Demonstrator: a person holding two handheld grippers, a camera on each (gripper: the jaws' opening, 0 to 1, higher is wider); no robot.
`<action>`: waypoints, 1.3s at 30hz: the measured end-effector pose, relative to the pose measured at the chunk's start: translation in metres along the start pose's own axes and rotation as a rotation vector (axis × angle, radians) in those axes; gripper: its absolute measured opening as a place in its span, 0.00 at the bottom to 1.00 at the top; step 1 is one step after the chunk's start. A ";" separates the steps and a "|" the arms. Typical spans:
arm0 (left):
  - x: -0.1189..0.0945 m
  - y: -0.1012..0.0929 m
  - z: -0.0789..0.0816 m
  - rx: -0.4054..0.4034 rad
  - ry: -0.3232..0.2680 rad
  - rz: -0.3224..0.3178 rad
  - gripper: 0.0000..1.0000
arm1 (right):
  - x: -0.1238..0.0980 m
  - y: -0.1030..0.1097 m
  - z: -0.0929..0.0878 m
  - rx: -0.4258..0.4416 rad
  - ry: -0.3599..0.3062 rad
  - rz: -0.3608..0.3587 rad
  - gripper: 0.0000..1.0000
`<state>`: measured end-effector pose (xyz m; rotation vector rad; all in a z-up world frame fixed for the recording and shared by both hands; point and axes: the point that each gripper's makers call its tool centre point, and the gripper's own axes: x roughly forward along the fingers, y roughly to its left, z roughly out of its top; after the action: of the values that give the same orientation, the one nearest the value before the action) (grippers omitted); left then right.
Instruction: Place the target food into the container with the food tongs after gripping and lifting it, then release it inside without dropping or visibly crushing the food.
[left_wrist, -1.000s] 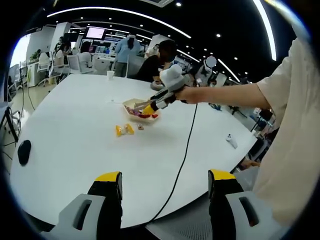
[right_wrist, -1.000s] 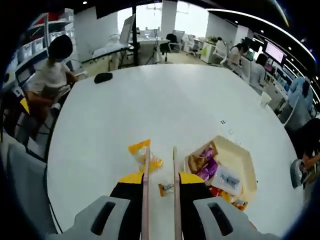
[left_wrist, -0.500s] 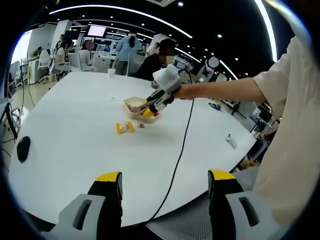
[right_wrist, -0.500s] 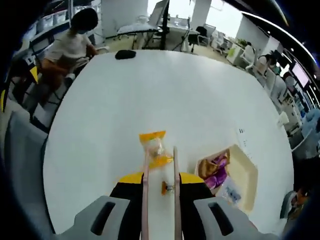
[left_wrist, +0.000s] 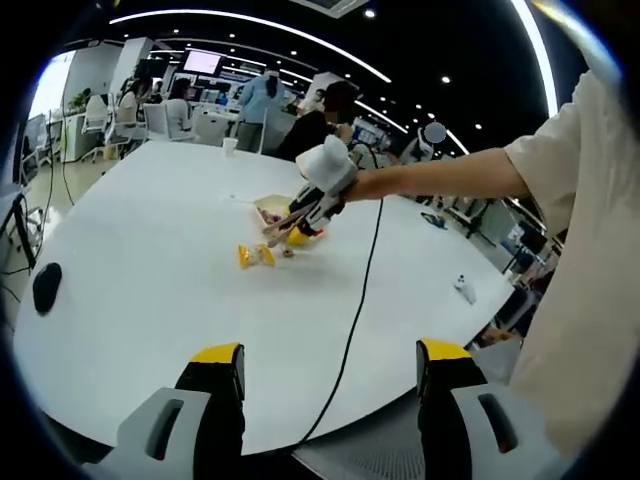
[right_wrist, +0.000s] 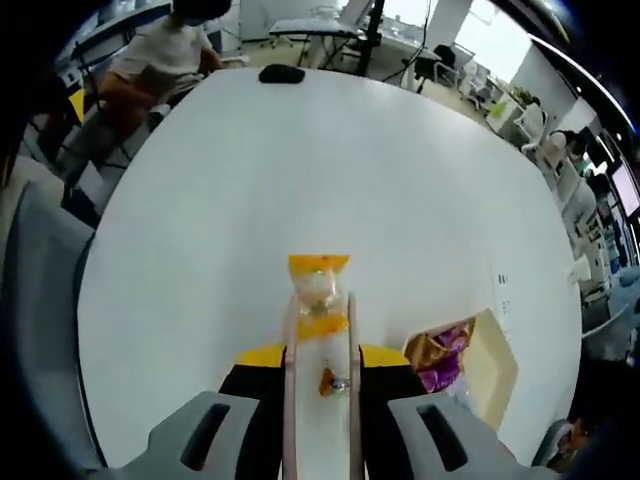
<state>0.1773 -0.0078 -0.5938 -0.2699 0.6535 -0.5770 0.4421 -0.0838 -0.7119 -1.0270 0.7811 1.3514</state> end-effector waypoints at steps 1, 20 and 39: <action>-0.002 -0.001 -0.002 -0.004 -0.002 -0.002 0.69 | 0.001 0.001 0.002 -0.005 0.004 0.003 0.24; -0.014 0.014 -0.018 -0.056 -0.010 0.017 0.69 | 0.021 0.000 0.008 -0.091 0.082 0.028 0.26; -0.022 0.030 -0.025 -0.095 -0.019 0.040 0.69 | 0.034 0.002 0.002 -0.139 0.153 0.064 0.26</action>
<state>0.1597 0.0275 -0.6148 -0.3496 0.6677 -0.5056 0.4433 -0.0687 -0.7426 -1.2352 0.8482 1.4097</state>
